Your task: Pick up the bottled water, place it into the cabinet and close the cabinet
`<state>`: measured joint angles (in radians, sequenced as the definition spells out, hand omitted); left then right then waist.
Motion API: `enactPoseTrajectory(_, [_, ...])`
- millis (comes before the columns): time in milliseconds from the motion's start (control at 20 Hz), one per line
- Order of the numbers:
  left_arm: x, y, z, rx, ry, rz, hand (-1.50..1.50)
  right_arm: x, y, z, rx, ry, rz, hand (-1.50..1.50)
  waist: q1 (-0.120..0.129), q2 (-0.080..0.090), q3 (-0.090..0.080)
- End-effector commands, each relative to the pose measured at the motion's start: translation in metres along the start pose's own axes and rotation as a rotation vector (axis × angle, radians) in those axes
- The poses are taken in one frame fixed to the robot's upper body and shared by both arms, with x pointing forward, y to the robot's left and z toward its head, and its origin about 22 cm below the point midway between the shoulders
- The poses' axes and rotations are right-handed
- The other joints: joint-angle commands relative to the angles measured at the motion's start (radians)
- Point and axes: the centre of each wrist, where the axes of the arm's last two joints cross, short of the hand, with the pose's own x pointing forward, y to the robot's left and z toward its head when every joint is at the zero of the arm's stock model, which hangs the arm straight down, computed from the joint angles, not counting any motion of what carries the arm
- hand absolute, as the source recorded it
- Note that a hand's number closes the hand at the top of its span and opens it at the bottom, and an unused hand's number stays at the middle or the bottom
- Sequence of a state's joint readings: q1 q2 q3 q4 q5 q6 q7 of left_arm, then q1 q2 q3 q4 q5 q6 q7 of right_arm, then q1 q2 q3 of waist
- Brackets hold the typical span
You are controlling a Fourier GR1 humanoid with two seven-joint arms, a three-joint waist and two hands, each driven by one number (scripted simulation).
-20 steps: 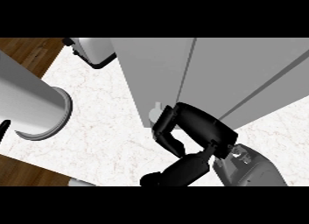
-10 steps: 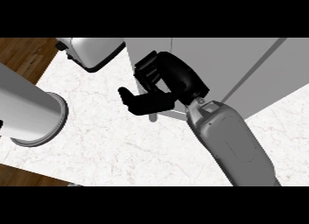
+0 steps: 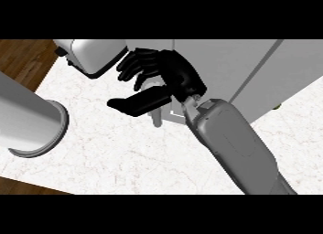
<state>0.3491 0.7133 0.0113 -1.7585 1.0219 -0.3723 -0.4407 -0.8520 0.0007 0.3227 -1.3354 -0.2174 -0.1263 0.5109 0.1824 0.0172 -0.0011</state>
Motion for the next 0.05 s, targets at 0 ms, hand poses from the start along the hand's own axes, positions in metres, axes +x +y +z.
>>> enactPoseTrajectory(0, [0.0035,0.0006,-0.0001,-0.003,0.018,-0.007,-1.50,0.0229,-0.0198,-0.0268,-0.180,-0.063,-0.069,-1.50,0.001,0.025,-0.001])
